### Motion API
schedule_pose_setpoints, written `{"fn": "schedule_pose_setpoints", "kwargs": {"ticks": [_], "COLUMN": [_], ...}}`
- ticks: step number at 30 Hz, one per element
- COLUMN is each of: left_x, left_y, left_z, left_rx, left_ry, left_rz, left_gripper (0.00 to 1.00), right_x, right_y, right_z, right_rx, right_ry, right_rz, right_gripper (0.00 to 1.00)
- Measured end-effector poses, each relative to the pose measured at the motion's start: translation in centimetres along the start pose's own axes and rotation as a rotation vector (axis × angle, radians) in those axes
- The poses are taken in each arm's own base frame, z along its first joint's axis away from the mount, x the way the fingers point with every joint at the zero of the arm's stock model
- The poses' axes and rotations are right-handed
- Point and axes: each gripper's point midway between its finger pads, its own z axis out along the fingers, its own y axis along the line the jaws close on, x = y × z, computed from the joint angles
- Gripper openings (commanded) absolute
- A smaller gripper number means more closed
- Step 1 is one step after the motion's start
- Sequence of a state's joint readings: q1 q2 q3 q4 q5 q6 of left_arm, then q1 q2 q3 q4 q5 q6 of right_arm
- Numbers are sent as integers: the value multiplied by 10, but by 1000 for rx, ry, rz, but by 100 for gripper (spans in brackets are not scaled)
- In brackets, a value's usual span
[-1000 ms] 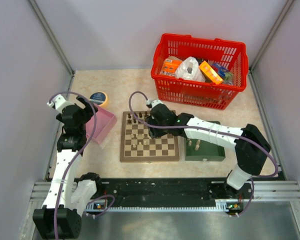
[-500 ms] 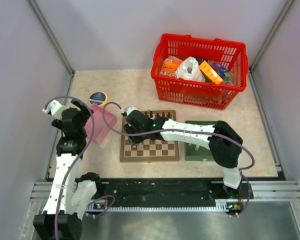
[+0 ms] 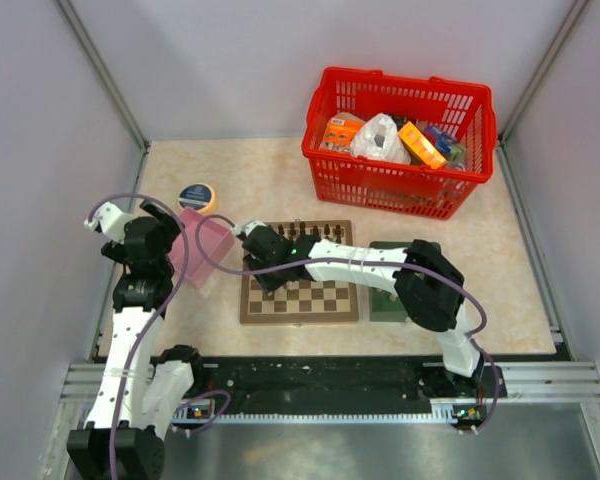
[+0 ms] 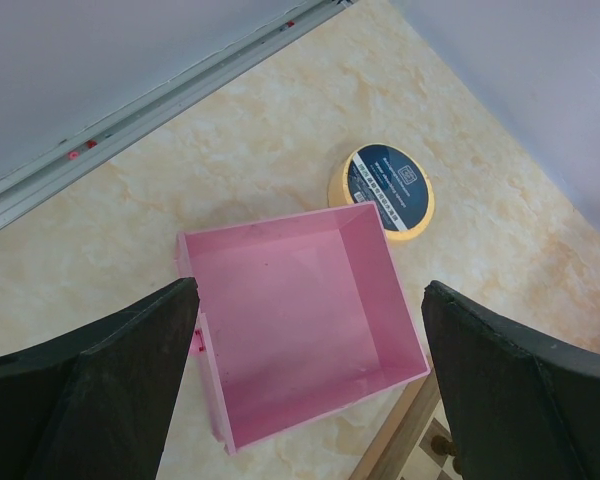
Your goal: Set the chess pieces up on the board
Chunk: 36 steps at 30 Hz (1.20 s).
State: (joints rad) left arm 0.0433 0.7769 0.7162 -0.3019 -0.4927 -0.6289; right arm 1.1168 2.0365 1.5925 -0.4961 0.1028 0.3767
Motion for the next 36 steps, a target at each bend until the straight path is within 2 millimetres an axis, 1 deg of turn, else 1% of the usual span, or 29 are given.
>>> {"fn": "schedule_pose_setpoints", "kwargs": {"ticks": [6, 11, 17, 23, 24, 29, 36], "left_x": [0, 0, 0, -2, -2, -5, -10], "left_y": [0, 0, 0, 3, 3, 7, 10], "left_z": [0, 0, 0, -2, -2, -2, -4], "left_rx": [0, 0, -1, -9, -12, -29, -42], "left_ry": [0, 0, -1, -6, -9, -21, -42], "left_rz": [1, 2, 2, 2, 0, -2, -8], "left_gripper": [99, 99, 99, 99, 99, 99, 99], "right_x": [5, 8, 8, 11, 11, 11, 5], "right_y": [-2, -3, -2, 2, 3, 6, 12], "right_z": [0, 0, 0, 4, 4, 3, 3], "right_rx": [7, 11, 3, -17, -21, -35, -59], "right_ry": [20, 30, 34, 50, 51, 54, 42], "right_rz": [-5, -12, -14, -19, -19, -18, -8], "right_gripper": [34, 32, 23, 18, 16, 14, 14]}}
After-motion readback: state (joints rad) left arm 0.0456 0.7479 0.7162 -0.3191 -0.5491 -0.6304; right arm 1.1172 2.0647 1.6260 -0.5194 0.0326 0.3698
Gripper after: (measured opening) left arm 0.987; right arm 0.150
